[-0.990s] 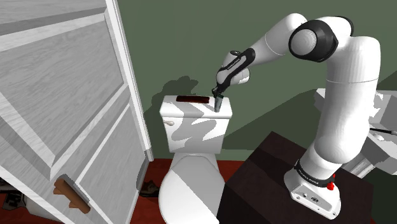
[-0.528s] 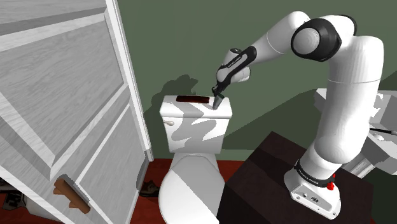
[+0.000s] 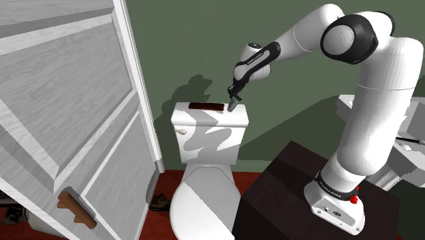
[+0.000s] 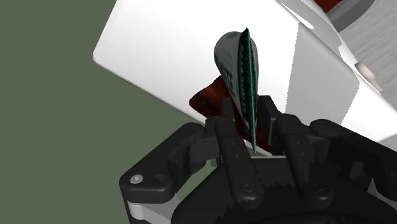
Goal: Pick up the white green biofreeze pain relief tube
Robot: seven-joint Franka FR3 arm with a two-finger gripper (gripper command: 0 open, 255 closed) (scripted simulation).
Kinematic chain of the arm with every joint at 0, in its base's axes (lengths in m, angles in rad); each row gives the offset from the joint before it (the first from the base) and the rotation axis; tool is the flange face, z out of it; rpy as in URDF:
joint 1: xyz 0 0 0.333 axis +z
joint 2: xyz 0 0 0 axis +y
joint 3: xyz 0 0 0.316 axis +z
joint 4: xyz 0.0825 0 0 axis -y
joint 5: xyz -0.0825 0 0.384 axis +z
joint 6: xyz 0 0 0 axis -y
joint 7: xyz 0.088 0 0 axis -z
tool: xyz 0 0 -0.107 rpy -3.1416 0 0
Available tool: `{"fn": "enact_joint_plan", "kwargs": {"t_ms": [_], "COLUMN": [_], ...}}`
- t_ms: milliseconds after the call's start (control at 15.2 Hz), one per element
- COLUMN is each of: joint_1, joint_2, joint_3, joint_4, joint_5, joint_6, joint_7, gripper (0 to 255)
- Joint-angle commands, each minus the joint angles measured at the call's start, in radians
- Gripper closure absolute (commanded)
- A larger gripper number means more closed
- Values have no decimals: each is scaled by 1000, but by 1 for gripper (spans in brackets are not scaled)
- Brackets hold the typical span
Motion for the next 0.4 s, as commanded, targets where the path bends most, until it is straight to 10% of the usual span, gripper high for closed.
{"fn": "enact_joint_plan", "kwargs": {"t_ms": [0,330], "joint_1": [4,7], "joint_2": [-18,-44], "joint_3": [-4,-9], "joint_4": [7,18], "joint_5": [-8,-19], "joint_6": [-24,-61], "joint_7": [7,15], "gripper": [255,255]}}
